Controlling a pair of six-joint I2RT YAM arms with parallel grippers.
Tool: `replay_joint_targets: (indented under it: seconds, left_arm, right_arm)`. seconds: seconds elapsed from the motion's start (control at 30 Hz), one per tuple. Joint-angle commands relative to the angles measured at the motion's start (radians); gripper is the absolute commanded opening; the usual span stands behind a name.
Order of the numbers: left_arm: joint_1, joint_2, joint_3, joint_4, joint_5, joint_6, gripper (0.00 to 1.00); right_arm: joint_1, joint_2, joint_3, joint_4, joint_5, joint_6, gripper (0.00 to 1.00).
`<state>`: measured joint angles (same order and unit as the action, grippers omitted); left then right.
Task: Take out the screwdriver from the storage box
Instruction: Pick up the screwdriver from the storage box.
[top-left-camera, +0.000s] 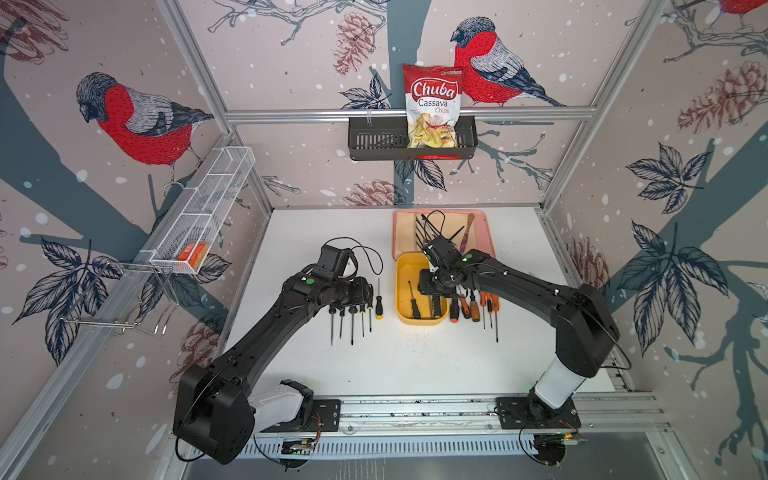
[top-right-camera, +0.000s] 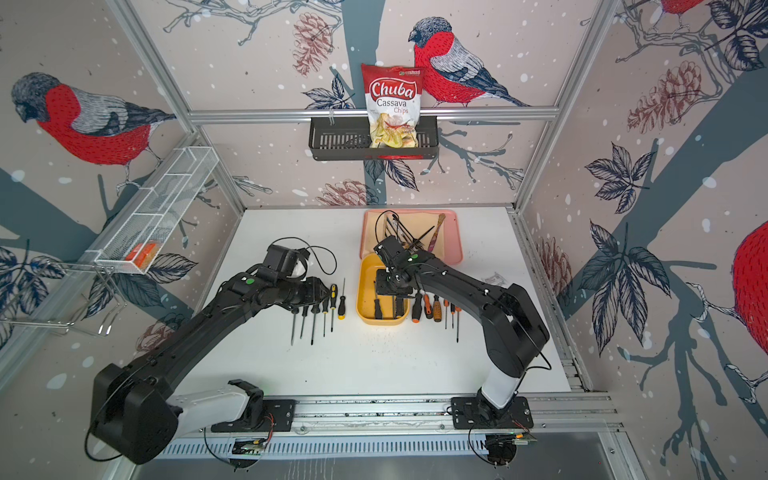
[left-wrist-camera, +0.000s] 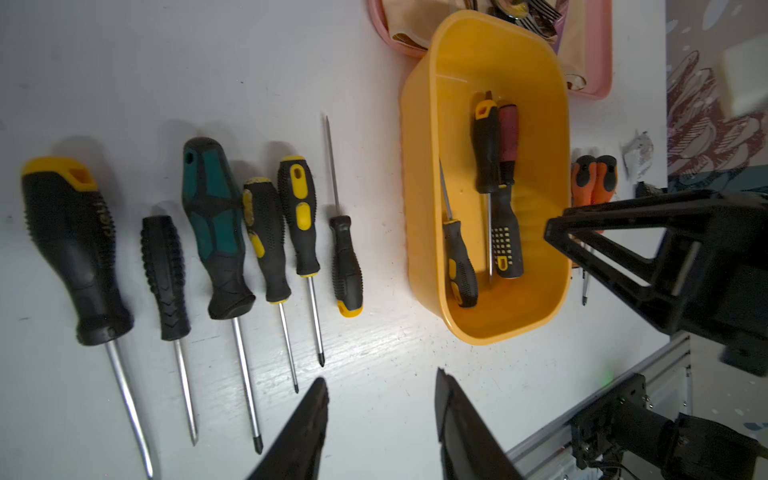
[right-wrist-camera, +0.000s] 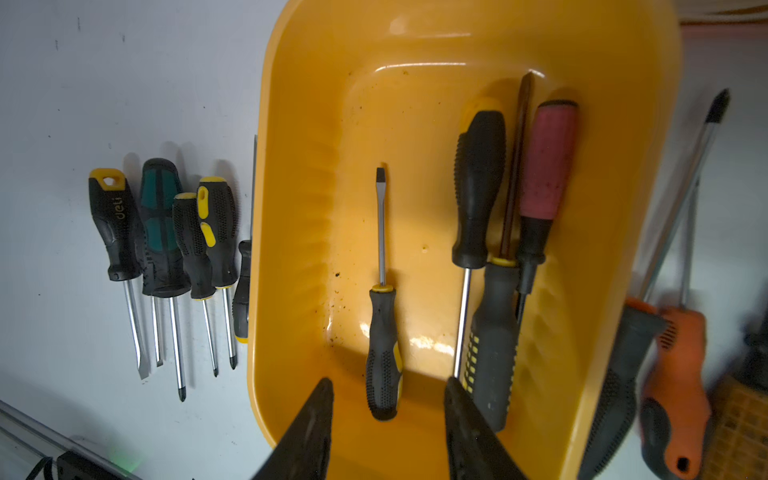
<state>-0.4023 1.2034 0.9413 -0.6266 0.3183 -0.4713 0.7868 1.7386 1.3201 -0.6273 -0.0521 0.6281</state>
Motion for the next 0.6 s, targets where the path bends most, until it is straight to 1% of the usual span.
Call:
replay_joint_targets:
  seconds: [0.0, 0.13, 0.43, 0.57]
  left_arm:
    - [-0.005, -0.025, -0.015, 0.046, 0.087, -0.010, 0.45]
    - [-0.009, -0.048, -0.029, 0.056, 0.112, -0.012, 0.46]
    - [-0.009, -0.056, -0.032, 0.033, 0.104, 0.004, 0.46]
    - [-0.009, -0.060, -0.039, 0.029, 0.099, 0.007, 0.46]
  right_arm:
    - [0.016, 0.048, 0.029, -0.049, 0.027, 0.007, 0.45]
    - [0.035, 0.105, 0.052, -0.054, 0.028, 0.007, 0.45]
    - [0.067, 0.222, 0.118, -0.063, 0.021, 0.007, 0.46]
    - [0.070, 0.260, 0.129, -0.063, 0.012, 0.006, 0.44]
